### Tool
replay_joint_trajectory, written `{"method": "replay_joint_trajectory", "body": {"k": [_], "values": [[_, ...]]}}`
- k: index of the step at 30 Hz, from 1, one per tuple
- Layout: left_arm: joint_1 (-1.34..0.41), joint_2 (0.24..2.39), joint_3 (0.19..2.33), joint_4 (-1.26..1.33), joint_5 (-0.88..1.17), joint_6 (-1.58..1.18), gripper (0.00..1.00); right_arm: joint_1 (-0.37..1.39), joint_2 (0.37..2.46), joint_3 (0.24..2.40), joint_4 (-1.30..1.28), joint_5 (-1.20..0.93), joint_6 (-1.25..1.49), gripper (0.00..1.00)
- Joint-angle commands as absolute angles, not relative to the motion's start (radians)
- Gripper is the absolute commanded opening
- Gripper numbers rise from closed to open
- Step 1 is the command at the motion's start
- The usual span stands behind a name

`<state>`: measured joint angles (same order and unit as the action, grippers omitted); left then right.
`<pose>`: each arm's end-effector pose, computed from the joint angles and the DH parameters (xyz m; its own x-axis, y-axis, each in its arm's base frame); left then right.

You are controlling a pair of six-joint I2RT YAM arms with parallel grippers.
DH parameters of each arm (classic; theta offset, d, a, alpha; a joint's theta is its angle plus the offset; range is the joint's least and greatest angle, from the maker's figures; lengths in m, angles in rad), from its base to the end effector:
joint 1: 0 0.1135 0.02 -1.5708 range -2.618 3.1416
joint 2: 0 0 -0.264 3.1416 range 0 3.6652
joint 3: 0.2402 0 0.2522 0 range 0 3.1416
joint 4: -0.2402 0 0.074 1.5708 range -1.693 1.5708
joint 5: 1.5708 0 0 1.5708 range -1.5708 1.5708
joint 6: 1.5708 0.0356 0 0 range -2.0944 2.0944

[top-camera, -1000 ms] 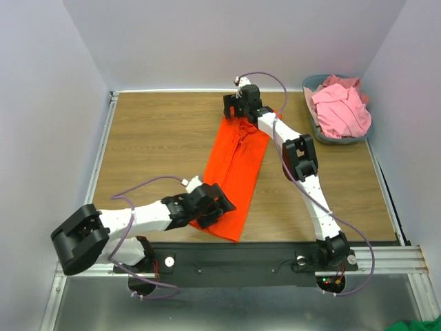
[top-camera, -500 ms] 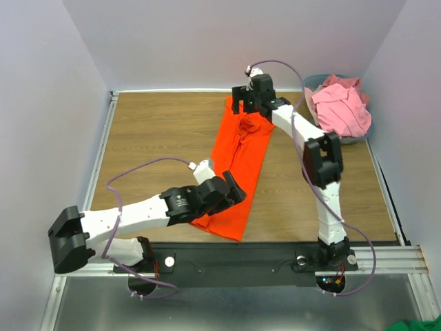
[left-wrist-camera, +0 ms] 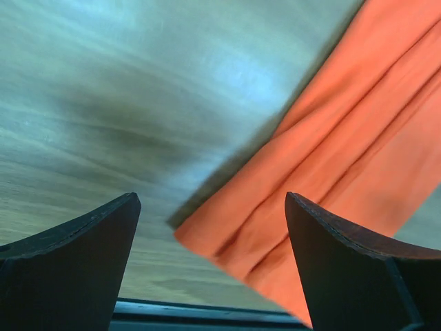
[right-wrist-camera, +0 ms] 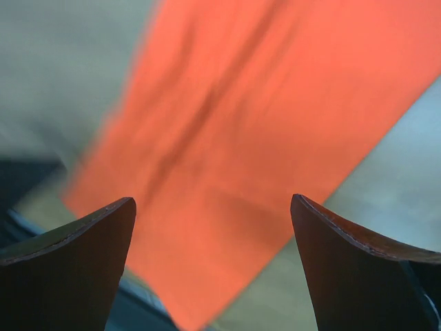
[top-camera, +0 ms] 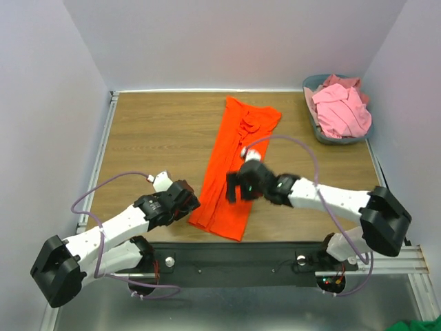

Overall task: Fold and stack the t-shirts
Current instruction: Fold the tshirt

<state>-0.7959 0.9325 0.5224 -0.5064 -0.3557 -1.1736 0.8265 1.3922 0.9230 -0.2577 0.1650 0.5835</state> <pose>0.1324 -0.1175 0.1977 -0.6956 -0.5251 -0.4902 -0.3102 0.8351 -0.4543 0.2077 0.2169 0.2435 -0.7297 0.0100 -0.6837 -0.2881 0.9023 0.3206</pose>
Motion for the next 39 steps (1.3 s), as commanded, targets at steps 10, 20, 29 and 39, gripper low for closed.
{"method": "replay_joint_trajectory", "body": {"k": [10,20,29,39], "values": [[-0.79,0.913,0.374,-0.382,-0.175,-1.146,0.75,1.324,1.416,0.862,-0.497,0.351,0.916,1.0],[-0.79,0.903,0.37,-0.385,-0.175,-1.169,0.2,1.387,1.549,0.877,-0.5,0.394,0.966,0.95],[-0.792,0.904,0.36,-0.269,-0.098,-1.123,0.0,1.387,1.556,0.896,-0.509,0.466,0.992,0.29],[-0.792,0.893,0.468,-0.201,-0.118,-1.046,0.0,1.316,1.462,0.897,-0.551,0.518,0.996,0.0]]}}
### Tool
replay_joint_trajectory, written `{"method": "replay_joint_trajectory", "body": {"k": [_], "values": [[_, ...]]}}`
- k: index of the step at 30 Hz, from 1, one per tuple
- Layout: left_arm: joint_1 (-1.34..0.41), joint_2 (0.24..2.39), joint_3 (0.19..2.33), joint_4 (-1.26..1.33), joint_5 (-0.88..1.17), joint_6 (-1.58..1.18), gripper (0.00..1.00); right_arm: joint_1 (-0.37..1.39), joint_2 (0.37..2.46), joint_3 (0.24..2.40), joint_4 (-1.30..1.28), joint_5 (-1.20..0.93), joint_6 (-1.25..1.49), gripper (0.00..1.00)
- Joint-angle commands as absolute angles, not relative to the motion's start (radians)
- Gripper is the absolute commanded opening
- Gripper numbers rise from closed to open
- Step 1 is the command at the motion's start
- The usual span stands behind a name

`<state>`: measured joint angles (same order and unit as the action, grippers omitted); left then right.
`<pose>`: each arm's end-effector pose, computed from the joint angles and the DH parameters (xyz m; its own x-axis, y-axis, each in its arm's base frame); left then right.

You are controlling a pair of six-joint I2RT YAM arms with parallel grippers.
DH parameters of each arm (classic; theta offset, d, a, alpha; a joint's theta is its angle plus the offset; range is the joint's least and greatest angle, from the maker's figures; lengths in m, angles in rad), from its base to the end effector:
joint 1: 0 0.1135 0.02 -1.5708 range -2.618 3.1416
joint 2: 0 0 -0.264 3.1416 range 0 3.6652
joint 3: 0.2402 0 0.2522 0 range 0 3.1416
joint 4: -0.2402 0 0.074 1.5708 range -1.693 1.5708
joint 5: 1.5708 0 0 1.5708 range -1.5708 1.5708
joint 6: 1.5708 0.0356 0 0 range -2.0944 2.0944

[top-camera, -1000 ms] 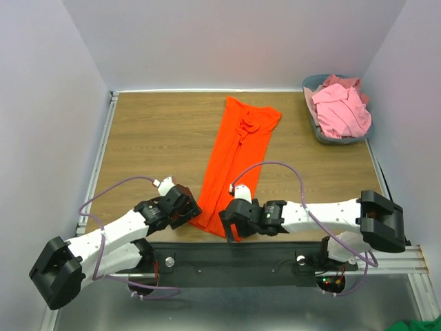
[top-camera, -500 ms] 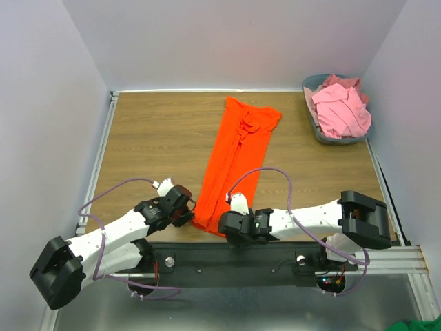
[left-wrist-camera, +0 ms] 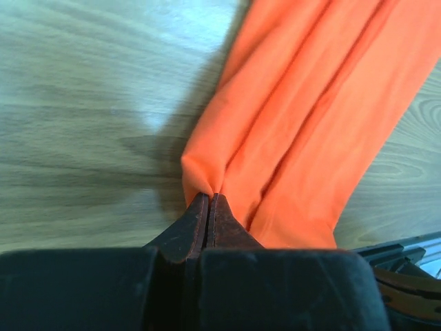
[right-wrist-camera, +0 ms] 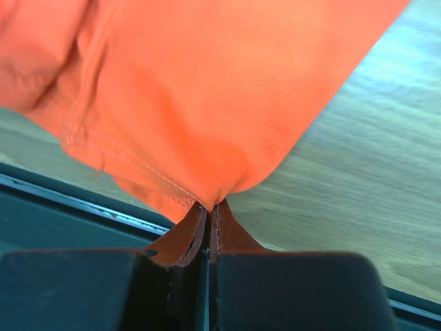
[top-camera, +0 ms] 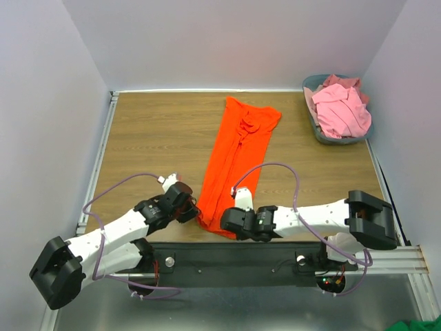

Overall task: Fold and stack the t-shirts
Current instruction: Fold the tshirt

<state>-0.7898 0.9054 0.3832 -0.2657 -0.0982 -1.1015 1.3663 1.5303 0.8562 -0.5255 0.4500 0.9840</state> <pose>0.1267 -0.1229 0.1734 -0.8127 -0.4410 -0.3810 -0.1474 0.7881 -0.5976 0.0713 0.2677 0.1724 -0.8123 -0.2243 -0.5384 -0.3128 0.9466 0.0776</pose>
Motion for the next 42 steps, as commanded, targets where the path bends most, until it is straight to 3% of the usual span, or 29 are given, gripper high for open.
{"method": "replay_joint_trajectory", "body": {"k": [1,11,24,42], "values": [[-0.792,0.902,0.483,-0.202,-0.148,-1.04,0.0,1.304,1.45,0.897,-0.551,0.525,0.979,0.0],[-0.769,1.184,0.802,-0.207,-0.304,-0.918,0.0,1.054,1.419,0.975,-0.549,0.598,0.822,0.0],[-0.621,1.573,1.176,-0.127,-0.258,-0.739,0.0,0.727,1.61,1.134,-0.364,0.497,0.595,0.0],[-0.531,1.92,1.472,-0.069,-0.166,-0.6,0.0,0.531,1.83,1.281,-0.284,0.344,0.509,0.01]]}}
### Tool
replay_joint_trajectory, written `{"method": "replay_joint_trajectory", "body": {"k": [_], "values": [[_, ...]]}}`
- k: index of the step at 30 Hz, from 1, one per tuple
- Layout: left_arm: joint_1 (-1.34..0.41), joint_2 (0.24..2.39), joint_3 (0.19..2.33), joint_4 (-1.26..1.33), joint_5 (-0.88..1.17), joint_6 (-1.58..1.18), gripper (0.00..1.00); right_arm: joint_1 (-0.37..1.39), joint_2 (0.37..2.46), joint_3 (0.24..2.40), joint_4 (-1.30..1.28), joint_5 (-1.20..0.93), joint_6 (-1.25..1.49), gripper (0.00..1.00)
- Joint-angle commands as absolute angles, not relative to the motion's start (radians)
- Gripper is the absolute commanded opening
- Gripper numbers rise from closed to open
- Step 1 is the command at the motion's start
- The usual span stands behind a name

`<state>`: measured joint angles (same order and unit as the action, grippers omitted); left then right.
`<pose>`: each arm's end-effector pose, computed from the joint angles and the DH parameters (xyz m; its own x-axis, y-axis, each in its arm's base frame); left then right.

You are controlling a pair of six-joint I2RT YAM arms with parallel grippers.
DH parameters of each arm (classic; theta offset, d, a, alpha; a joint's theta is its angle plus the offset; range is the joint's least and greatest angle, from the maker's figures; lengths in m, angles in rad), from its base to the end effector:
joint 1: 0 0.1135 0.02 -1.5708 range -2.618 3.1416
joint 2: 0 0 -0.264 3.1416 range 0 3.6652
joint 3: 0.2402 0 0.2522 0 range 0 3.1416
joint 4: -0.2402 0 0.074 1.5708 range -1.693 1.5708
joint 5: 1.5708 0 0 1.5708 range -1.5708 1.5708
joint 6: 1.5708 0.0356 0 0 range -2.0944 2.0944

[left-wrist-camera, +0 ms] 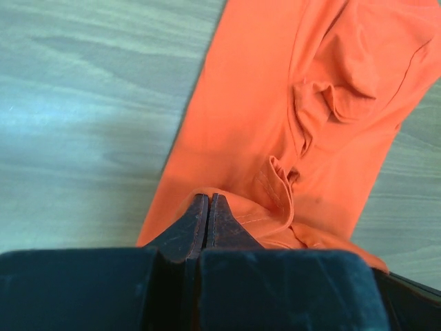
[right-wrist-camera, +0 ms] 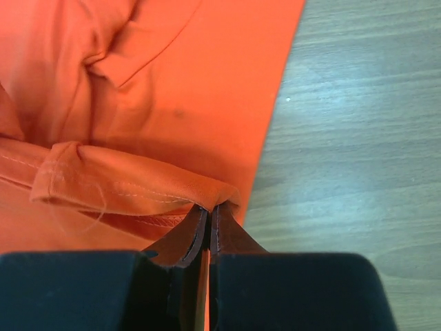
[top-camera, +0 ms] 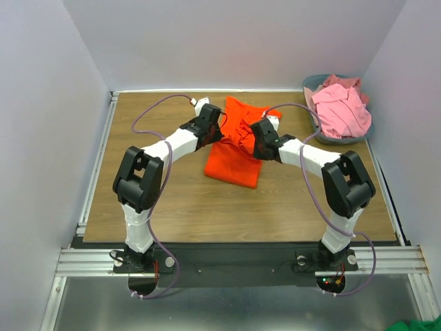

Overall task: Fold and stack the t-shirts
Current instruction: Fold the tshirt

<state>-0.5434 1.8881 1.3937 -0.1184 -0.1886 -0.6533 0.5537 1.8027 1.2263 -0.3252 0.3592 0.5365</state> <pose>0.3763 -0.2195 0.2382 -0.6198 -0.3231 -0.7151 -0.0002 0.9114 -0.4116 0.3343 0.1920 0.2031 -0.7302 0.1112 -0.6741 0.0773 0.9938 0.0801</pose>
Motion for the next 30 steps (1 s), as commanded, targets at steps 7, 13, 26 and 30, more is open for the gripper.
{"method": "replay_joint_trajectory", "body": {"k": [7,13,26,30], "values": [[-0.514,1.99,1.589,-0.155,-0.132,-0.566,0.55,0.502,1.881,1.347,-0.285,0.315,0.492,0.45],[-0.514,1.823,1.444,-0.169,-0.196,-0.587,0.98,0.502,1.757,1.275,-0.285,0.282,0.509,0.88],[-0.517,1.379,0.818,-0.086,-0.143,-0.762,0.98,0.635,1.768,1.232,-0.264,0.354,0.445,1.0],[-0.518,1.244,0.706,-0.091,-0.149,-0.796,0.98,0.637,1.864,1.325,-0.281,0.46,0.413,1.0]]}}
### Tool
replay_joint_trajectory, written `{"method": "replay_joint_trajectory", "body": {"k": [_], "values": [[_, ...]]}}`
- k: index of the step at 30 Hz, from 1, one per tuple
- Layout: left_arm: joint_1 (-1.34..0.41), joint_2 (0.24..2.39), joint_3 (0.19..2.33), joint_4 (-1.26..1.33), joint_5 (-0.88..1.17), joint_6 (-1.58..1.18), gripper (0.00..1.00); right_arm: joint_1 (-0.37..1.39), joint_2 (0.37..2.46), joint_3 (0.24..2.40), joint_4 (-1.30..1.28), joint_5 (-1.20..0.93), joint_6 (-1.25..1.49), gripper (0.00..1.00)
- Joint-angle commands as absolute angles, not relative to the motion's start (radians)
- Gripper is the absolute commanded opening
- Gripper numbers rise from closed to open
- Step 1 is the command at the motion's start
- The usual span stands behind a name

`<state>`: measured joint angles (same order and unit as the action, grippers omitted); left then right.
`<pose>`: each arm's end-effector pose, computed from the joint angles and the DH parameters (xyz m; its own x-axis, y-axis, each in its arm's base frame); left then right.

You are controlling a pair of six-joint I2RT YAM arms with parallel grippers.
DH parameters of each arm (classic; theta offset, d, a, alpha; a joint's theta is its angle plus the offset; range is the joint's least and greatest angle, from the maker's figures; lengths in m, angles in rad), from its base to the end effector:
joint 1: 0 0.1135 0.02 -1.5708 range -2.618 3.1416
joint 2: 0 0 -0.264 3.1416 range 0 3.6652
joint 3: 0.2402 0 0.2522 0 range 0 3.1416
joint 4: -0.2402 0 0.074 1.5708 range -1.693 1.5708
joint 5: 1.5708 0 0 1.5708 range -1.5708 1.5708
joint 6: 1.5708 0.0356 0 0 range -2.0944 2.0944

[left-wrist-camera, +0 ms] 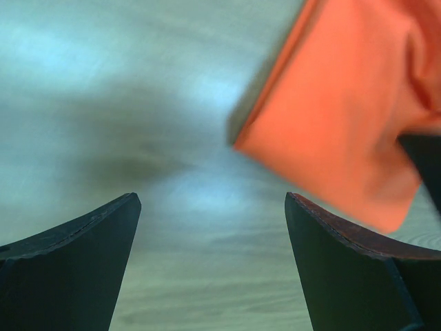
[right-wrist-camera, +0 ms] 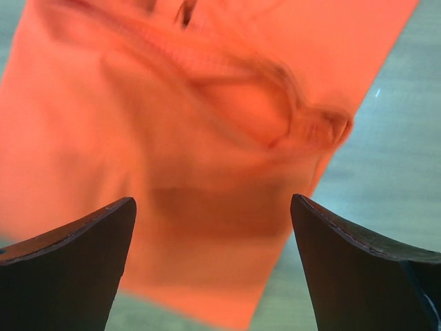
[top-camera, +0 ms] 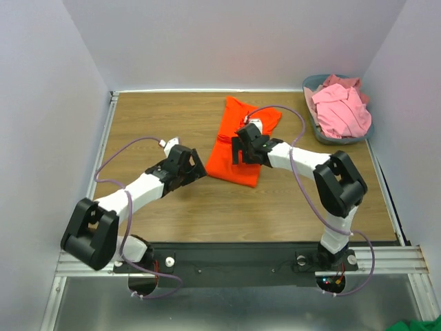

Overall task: Fold and stack the t-shirts
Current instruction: Fold the tshirt

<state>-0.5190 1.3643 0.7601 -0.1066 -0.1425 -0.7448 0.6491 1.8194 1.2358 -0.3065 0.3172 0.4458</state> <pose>0.2494 -0.1366 0.2108 -0.6860 -0.3808 -0.6200 -0.0917 0.8905 -0.4456 0.3176 0.2271 0.2007 -0.7388 -0.0463 -0.6723 -0.1101 0.9925 0.0527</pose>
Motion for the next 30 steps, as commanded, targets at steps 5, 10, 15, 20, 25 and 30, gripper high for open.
{"method": "replay_joint_trajectory", "body": {"k": [5,10,15,20,25,30], "values": [[-0.518,1.138,0.649,-0.12,-0.16,-0.815,0.98,0.62,2.017,1.478,-0.291,0.732,0.344,1.0],[-0.517,1.14,0.647,-0.12,-0.186,-0.818,0.98,0.575,2.071,1.612,-0.299,0.741,0.324,1.0],[-0.517,1.219,0.683,-0.074,-0.15,-0.802,0.98,0.568,1.971,1.537,-0.304,0.658,0.391,1.0],[-0.517,1.325,0.739,-0.022,-0.114,-0.767,0.98,0.569,1.72,1.257,-0.305,0.445,0.53,1.0],[-0.517,1.431,0.773,0.049,-0.058,-0.75,0.94,0.568,1.525,0.953,-0.256,0.174,0.679,1.0],[-0.517,1.551,0.833,0.071,-0.005,-0.724,0.68,0.569,1.41,0.763,-0.129,-0.023,0.75,1.0]]}}
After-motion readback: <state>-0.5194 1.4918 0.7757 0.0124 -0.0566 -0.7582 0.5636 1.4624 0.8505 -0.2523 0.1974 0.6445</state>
